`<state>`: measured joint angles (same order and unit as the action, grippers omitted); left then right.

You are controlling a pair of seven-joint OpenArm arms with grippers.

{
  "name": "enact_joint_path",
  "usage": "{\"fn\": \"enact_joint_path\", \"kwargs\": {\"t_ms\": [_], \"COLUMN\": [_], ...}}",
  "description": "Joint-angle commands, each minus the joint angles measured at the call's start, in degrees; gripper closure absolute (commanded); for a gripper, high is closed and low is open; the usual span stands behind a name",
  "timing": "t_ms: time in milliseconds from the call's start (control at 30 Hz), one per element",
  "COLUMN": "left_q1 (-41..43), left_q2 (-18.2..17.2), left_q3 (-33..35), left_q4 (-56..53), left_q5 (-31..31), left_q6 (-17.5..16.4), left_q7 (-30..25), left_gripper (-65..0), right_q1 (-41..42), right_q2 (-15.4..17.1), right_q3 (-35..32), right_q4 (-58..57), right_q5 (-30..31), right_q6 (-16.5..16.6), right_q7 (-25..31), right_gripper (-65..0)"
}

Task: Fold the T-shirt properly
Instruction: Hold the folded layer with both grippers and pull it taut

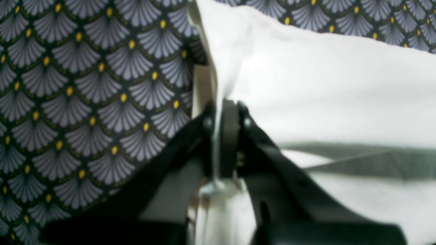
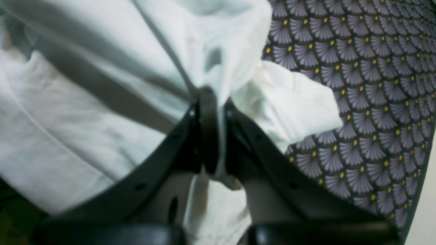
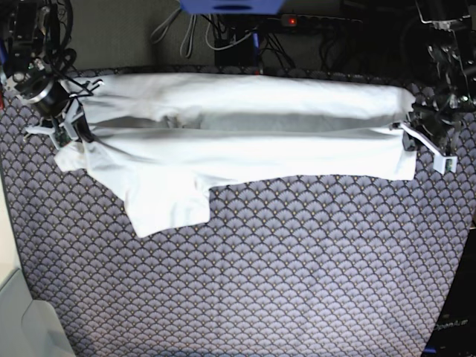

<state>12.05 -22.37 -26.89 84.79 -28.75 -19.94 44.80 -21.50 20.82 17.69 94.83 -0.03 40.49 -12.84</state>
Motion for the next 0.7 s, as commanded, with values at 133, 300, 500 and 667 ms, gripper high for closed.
{"fn": "enact_joint_path", "kwargs": {"t_ms": [133, 300, 500, 667], "left_q1": [-0.23, -0.23, -0.23, -0.41], "left_q2": [-1.06, -1.06, -1.06, -1.06], "left_q3": [-0.23, -0.23, -0.23, -0.23], "left_q4": [0.70, 0.70, 0.44, -2.73], "left_q5": [-0.30, -0.30, -0.21, -0.30], "left_q6": [-0.06, -0.06, -0.06, -0.06], "left_q7": [-1.15, -1.15, -1.15, -1.15], "left_gripper": [-0.8, -0.8, -0.9, -0.9], "right_q1": [-2.11, -3.95, -5.27, -5.89], "right_q2": [0.94, 1.03, 1.03, 2.08], "right_q3": [0.72, 0.72, 2.75, 3.10], "right_q4": [2.45, 4.12, 3.50, 3.33], "right_q5": [0.43, 0.43, 0.34, 0.34], "right_q6": [-0.49, -0.49, -0.49, -0.49], "right_q7": [0.75, 0.75, 0.75, 0.75], "right_gripper": [0.0, 0.0, 0.0, 0.0]}}
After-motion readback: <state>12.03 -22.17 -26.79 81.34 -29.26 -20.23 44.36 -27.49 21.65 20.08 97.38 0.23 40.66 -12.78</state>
